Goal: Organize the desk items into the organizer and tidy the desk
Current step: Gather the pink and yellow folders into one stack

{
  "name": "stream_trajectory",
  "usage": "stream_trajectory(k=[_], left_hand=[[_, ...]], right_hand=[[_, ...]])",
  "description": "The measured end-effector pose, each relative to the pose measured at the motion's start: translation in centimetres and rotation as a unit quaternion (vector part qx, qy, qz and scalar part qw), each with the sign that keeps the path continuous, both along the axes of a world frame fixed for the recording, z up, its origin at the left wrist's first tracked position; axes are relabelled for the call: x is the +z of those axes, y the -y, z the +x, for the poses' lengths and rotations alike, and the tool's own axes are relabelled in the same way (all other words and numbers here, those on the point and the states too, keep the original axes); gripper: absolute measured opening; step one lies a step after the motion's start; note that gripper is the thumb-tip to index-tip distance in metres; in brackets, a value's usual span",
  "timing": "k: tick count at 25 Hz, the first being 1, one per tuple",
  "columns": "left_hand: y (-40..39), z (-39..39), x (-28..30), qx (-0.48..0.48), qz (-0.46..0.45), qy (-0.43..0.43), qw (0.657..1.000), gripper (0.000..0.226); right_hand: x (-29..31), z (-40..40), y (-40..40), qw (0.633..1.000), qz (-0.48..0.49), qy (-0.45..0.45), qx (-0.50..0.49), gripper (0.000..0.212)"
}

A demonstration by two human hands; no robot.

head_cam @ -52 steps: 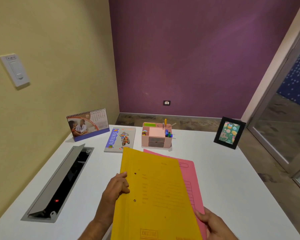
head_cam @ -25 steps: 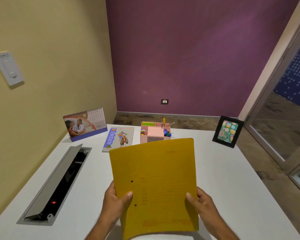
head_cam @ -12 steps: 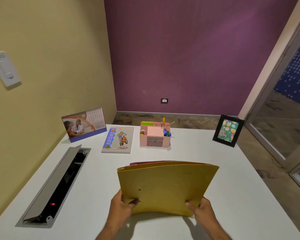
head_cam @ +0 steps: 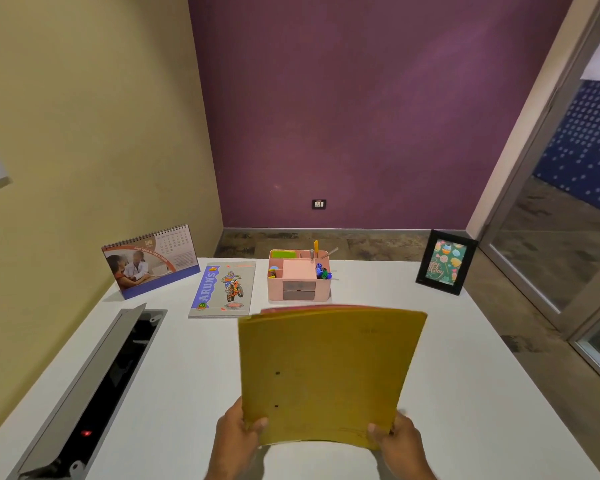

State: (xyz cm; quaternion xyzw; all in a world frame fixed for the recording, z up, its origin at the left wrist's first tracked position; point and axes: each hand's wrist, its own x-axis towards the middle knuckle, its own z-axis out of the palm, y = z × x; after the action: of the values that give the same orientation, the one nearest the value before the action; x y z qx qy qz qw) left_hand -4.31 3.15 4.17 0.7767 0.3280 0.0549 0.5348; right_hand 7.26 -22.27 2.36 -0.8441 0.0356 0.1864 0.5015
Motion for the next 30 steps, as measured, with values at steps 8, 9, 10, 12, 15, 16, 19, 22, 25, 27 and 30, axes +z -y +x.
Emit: stream_trajectory(k=[8,9,10,12,15,16,19,22,25,27,30], left_hand=[[6.1,9.2,-0.5,-0.066,-0.081,0.026,0.994,0.025],[7.0,10.8,-0.8,-0.077,-0.082,0.024,0.993,0.026],[7.8,12.2,-1.1,-0.087,-0.083,0.021,0.992,0.027],[9.2,15.0,-1.8,-0.098,-0.088,0.011,0.991,0.029],[10.4,19.0,-3.6,-0.106,-0.084,-0.008,0.991,0.030],[10.6,20.1,-4.0,-0.106,-0.084,-0.013,0.991,0.031],[10.8,23.9,-4.6,-0.099,-0.081,-0.016,0.992,0.031],[10.3,27.6,-4.9,-0.092,-0.075,-0.012,0.993,0.034],[9.1,31.3,-5.6,-0.079,-0.084,-0.016,0.993,0.036],[8.2,33.6,-6.2,-0.071,-0.085,-0.021,0.994,0.037],[6.9,36.4,-7.4,-0.066,-0.088,-0.038,0.993,0.037]], right_hand=[[-0.7,5.4,6.0,0.990,-0.004,0.021,-0.142,0.028],[-1.0,6.6,7.0,0.987,-0.017,0.021,-0.156,0.030],[-1.2,7.7,7.9,0.985,-0.030,0.016,-0.168,0.032],[-1.6,10.1,9.5,0.983,-0.047,0.011,-0.177,0.034],[-2.4,14.1,11.2,0.984,-0.067,0.003,-0.166,0.034],[-2.5,15.3,11.4,0.984,-0.075,0.002,-0.160,0.034],[-2.9,19.5,11.5,0.986,-0.080,-0.003,-0.144,0.033],[-2.9,24.0,10.8,0.988,-0.081,-0.004,-0.129,0.033],[-3.3,28.3,9.4,0.990,-0.086,0.001,-0.109,0.032],[-3.8,30.9,8.4,0.991,-0.089,-0.001,-0.098,0.032],[-4.7,33.9,6.9,0.991,-0.099,-0.005,-0.088,0.032]])
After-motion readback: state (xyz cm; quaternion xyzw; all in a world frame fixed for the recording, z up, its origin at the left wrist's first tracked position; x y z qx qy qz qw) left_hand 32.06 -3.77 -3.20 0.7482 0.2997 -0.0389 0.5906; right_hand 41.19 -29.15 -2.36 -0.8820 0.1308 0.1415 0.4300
